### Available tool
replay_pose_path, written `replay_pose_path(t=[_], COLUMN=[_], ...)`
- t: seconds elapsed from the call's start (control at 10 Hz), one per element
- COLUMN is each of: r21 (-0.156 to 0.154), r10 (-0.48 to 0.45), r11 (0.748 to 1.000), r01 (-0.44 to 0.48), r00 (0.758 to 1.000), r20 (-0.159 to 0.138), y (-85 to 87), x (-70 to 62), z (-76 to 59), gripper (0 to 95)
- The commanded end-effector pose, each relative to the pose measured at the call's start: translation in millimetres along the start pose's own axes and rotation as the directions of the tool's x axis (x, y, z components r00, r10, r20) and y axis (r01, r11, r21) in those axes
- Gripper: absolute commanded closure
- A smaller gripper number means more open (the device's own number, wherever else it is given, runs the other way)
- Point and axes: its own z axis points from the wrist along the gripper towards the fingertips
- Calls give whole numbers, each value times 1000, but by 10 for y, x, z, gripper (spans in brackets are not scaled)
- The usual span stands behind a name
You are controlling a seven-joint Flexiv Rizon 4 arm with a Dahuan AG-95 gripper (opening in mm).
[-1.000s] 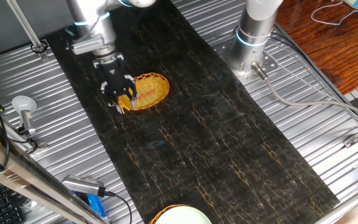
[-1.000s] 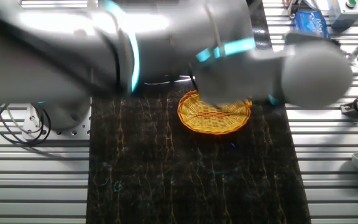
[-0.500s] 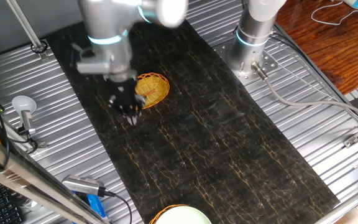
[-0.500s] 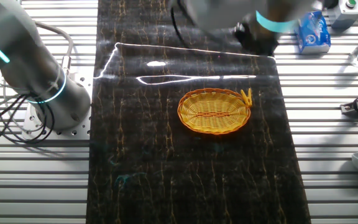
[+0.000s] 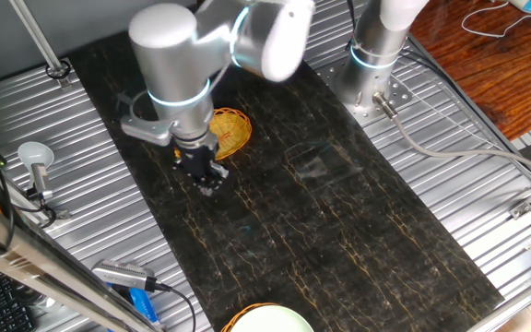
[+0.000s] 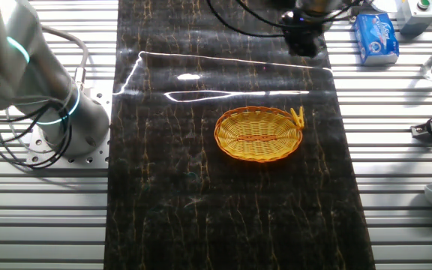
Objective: Use a clamp
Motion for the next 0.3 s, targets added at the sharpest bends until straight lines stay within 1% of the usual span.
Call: replay_pose_path(t=[0.1, 0.3], r21=[4, -3], r10=[74, 64], r11=[997, 998], r01=[-74, -64], r00=[996, 997], r20=[-41, -38], y=[140, 152], x=[213, 261], z=[-11, 1], gripper=[950, 950])
